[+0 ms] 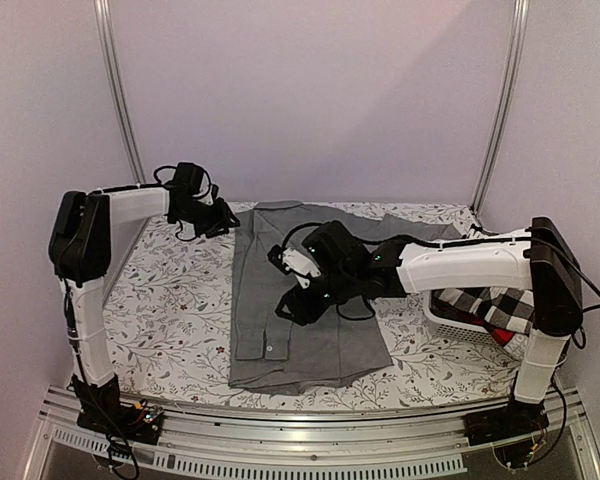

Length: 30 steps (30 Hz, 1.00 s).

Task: Fold and stack the long sleeve shirts
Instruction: Place the sleeve at the center of the board, then move the 1/3-folded shirt to the center of the board.

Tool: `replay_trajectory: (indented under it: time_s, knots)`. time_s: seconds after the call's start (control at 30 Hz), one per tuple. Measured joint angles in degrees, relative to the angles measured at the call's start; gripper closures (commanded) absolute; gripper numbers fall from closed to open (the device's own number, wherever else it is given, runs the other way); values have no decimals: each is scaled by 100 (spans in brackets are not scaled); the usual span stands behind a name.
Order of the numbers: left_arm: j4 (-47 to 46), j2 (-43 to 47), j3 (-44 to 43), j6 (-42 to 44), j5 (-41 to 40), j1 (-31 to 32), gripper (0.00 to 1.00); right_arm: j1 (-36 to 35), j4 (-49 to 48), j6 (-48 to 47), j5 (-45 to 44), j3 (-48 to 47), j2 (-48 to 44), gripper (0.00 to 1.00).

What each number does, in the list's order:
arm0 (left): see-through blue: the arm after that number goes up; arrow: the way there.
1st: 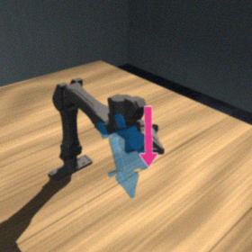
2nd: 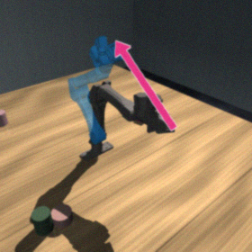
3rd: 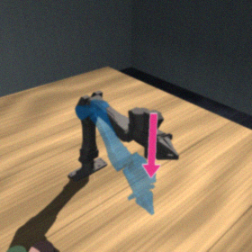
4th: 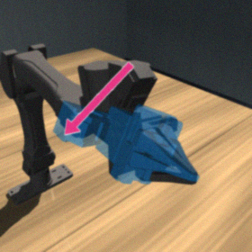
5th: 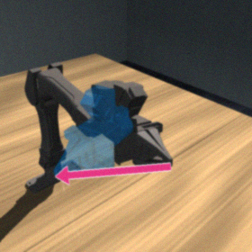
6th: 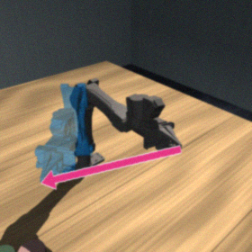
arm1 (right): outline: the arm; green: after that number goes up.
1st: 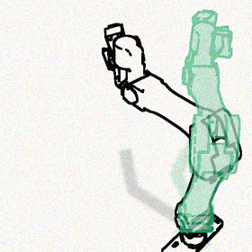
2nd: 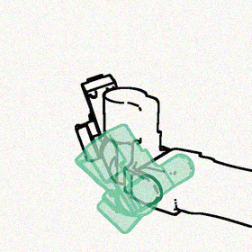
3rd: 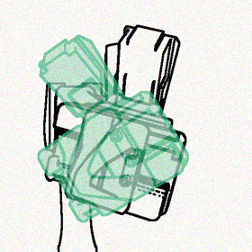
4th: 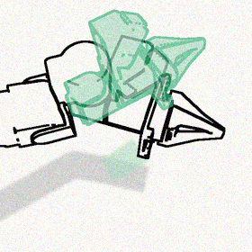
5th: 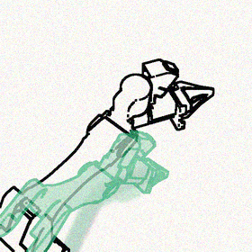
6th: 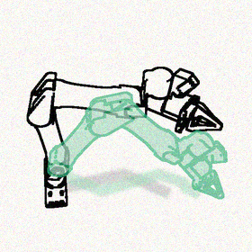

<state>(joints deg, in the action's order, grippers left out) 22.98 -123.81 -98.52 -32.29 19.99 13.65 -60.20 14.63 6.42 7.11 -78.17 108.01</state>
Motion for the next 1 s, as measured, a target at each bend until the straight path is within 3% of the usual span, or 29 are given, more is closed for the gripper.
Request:
replay_trajectory:
  time_s: [0.13,0.33,0.63,1.0]
  knots:
    - [-535,933,1764,-249,140,63,60,304,50,181,-166,39,-160,46]
    - [-975,1720,3259,-457,210,319,60,616,87,391,-374,177,-245,45]
    - [-1027,1740,3569,-426,-175,922,61,859,149,540,-601,374,-420,44]
    - [-693,1740,3665,-448,-1504,1458,64,929,166,649,-907,579,-533,44]
